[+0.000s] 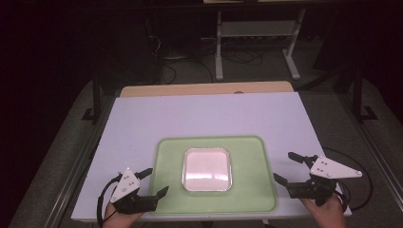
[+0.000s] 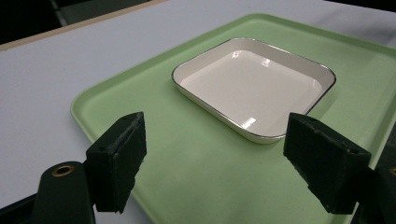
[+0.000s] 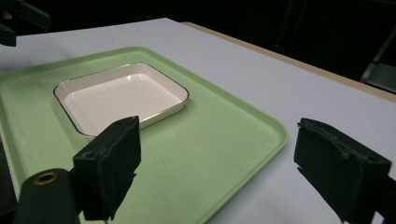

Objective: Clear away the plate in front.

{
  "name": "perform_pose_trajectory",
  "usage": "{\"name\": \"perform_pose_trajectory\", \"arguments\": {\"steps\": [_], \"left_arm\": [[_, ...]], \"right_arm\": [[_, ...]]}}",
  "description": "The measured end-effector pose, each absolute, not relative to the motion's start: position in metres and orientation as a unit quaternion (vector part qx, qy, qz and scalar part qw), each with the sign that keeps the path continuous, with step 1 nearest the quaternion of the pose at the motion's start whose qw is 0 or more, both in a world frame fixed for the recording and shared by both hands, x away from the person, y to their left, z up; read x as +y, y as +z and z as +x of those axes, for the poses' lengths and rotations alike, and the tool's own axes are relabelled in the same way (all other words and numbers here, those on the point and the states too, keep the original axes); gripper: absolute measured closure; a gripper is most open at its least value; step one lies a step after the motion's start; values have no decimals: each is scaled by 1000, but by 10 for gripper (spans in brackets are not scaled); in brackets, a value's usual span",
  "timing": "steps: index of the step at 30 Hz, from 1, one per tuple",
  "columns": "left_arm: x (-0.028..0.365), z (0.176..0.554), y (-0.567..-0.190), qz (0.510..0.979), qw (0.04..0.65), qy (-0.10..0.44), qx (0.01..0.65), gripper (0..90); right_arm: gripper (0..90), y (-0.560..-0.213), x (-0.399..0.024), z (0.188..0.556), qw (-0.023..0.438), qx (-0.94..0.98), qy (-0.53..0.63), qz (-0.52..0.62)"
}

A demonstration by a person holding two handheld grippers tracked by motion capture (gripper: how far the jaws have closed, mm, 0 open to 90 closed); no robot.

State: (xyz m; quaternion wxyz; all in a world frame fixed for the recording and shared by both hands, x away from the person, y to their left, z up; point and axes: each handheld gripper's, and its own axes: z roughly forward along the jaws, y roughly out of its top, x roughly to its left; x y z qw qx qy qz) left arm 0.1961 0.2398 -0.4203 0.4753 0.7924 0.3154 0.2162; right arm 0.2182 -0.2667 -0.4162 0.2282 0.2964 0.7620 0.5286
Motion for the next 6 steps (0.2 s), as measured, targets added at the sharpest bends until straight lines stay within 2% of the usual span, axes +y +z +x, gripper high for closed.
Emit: {"name": "perform_pose_trajectory", "arguments": {"steps": [6], "left_arm": [[242, 199, -421, 787, 481, 211, 323, 206]], "right_arm": [[139, -417, -267, 219, 224, 763, 528, 296]]}}
